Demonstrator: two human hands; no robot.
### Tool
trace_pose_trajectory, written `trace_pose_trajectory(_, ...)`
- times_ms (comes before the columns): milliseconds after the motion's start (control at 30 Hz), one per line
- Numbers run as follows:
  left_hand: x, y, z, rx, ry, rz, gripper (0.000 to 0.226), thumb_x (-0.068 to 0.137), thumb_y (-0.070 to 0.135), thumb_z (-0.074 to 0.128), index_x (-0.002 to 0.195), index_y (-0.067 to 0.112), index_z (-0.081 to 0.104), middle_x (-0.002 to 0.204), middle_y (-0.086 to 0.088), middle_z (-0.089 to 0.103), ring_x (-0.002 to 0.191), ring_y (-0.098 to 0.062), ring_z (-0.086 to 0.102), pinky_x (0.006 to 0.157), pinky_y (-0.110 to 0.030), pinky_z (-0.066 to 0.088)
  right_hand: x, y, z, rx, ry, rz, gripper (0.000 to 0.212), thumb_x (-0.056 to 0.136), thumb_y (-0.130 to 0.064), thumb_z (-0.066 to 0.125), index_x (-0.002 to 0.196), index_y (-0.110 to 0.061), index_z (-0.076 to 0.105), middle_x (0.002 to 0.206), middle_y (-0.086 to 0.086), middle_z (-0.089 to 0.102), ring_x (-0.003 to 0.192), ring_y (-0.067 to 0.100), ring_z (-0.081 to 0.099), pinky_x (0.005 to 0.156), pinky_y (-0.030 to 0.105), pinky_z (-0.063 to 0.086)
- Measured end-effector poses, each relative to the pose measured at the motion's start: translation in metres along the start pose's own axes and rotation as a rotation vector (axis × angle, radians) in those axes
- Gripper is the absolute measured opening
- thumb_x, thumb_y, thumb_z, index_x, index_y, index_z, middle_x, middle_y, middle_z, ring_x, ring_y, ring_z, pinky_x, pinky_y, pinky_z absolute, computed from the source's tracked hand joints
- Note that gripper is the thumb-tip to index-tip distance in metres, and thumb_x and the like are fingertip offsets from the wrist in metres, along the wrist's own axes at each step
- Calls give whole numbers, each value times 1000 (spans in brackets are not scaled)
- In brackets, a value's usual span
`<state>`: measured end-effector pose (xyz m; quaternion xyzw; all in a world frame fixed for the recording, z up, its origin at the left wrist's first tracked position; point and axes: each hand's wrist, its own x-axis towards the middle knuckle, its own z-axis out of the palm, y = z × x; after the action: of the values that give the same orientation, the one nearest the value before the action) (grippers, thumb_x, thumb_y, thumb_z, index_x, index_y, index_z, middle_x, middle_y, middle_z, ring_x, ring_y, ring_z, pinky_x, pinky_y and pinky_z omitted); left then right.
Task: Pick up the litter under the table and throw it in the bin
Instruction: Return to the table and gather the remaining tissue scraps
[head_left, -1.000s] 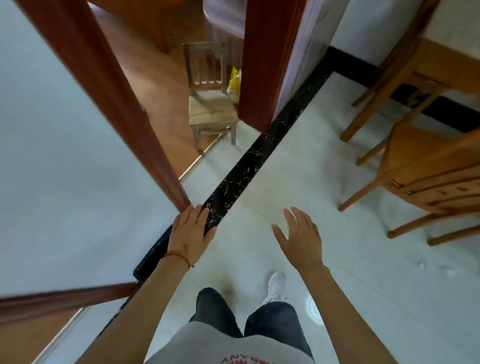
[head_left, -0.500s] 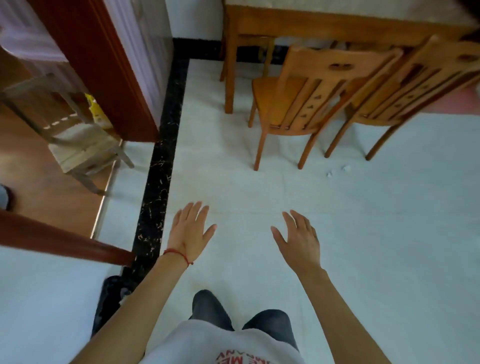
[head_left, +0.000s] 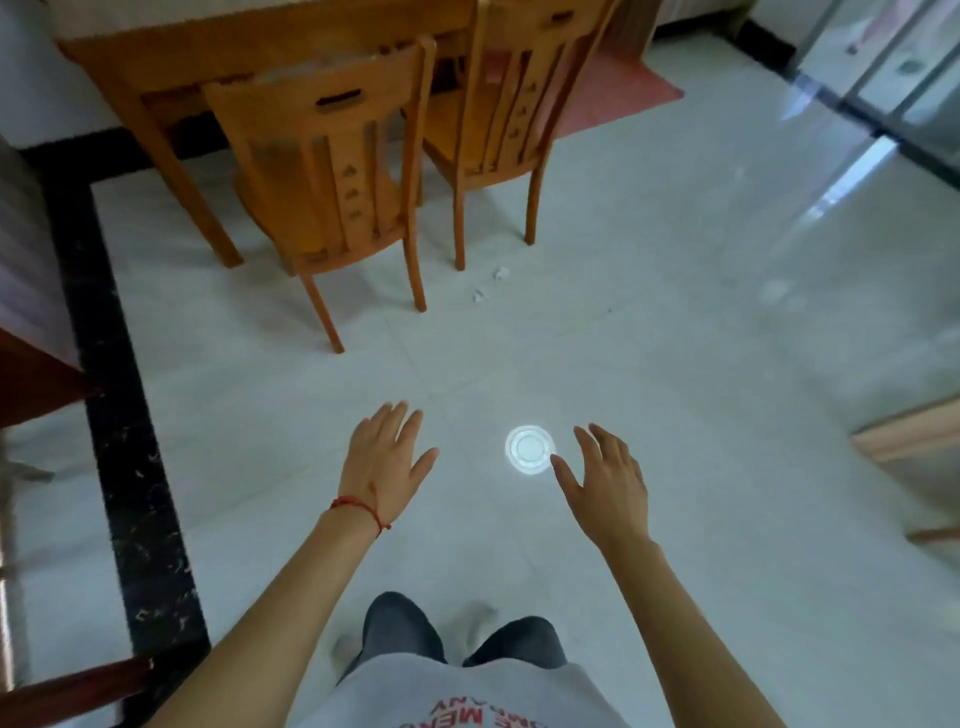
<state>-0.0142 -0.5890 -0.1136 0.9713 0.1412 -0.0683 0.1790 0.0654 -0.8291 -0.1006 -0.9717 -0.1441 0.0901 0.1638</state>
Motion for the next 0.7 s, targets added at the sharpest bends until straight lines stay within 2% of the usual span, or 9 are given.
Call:
trace_pose_trajectory(100, 22, 40, 13, 33, -26, 92, 68, 84, 49, 25, 124, 0, 51, 131, -23, 52, 123, -40, 46, 100, -52, 39, -6, 40, -13, 27, 35, 91, 51, 91, -39, 51, 132, -9, 45, 141, 13, 45, 133, 29, 37, 105, 41, 34)
trace_pose_trajectory(300, 56, 120, 31, 60, -38, 296, 58, 85, 39, 41, 127, 0, 48, 135, -24, 47, 127, -40, 42, 103, -51, 34, -25, 107, -31, 54, 94, 289, 54, 91, -42, 48, 134, -11, 43, 143, 11, 43, 134, 27, 35, 107, 40, 32)
trace_pose_trajectory(367, 67, 141, 36, 71, -60, 356, 57, 88, 41, 41, 129, 1, 46, 137, -23, 45, 128, -39, 40, 104, -51, 33, -30, 123, -35, 62, 107, 349, 54, 91, -43, 46, 135, -11, 41, 144, 11, 41, 135, 26, 34, 108, 40, 31)
trace_pose_trajectory(467, 88, 169, 44, 94, -107, 433, 64, 85, 47, 31, 124, 0, 51, 130, -24, 52, 122, -41, 47, 99, -53, 39, -32, 142, -40, 73, 128, 428, 54, 92, -44, 45, 135, -12, 40, 145, 10, 40, 136, 25, 33, 109, 39, 30)
trace_pose_trajectory(700, 161, 226, 56, 119, -173, 561, 65, 83, 47, 29, 119, 0, 55, 125, -24, 57, 116, -41, 52, 94, -53, 44, 4, 181, -51, 107, 220, 560, 51, 89, -39, 53, 129, -8, 48, 137, 14, 49, 129, 30, 42, 102, 43, 37)
